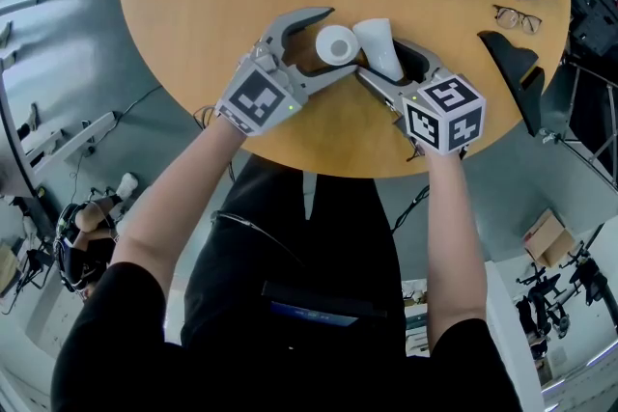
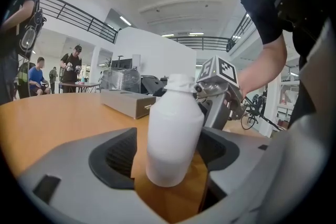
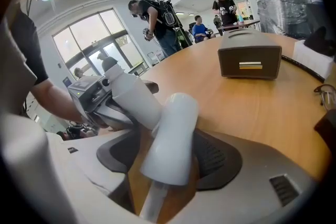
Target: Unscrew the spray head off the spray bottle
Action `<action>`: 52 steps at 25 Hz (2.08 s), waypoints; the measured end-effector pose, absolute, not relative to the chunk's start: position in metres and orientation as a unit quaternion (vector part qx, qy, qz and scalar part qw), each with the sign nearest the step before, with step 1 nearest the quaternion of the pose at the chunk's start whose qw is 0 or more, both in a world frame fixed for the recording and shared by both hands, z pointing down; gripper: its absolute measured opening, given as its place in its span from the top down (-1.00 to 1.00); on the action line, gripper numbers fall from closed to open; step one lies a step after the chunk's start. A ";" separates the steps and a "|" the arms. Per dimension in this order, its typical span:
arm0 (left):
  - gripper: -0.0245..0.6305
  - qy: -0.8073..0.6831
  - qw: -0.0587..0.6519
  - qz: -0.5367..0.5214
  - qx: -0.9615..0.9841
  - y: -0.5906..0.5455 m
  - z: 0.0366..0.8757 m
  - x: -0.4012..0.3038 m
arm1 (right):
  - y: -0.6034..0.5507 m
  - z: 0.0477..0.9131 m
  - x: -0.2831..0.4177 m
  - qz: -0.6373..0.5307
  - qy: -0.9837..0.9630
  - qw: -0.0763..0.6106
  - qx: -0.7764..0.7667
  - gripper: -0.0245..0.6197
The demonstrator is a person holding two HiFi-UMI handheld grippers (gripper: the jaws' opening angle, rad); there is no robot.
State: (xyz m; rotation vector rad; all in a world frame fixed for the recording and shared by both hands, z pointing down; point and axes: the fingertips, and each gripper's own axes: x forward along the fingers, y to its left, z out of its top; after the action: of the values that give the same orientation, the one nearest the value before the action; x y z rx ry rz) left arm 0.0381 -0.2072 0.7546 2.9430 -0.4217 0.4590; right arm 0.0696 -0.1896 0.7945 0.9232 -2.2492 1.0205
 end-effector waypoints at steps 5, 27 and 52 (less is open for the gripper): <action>-0.19 -0.135 0.071 0.156 0.976 -0.201 0.747 0.026 | -0.194 0.784 0.072 0.360 -0.826 0.245 0.358 -0.17; -0.18 -0.209 0.164 0.141 0.954 -0.135 0.587 -0.045 | -0.140 0.585 0.022 0.242 -0.895 0.146 0.344 -0.17; 0.92 -0.143 0.124 0.085 0.978 -0.041 0.326 -0.036 | -0.044 0.314 -0.008 0.084 -0.943 0.029 0.319 0.93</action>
State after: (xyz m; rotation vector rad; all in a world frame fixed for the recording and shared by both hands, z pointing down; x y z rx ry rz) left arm -0.0360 -0.0414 0.3257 2.8516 -0.4173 0.2481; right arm -0.0076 -0.0437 0.3138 0.9857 -2.9109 0.2577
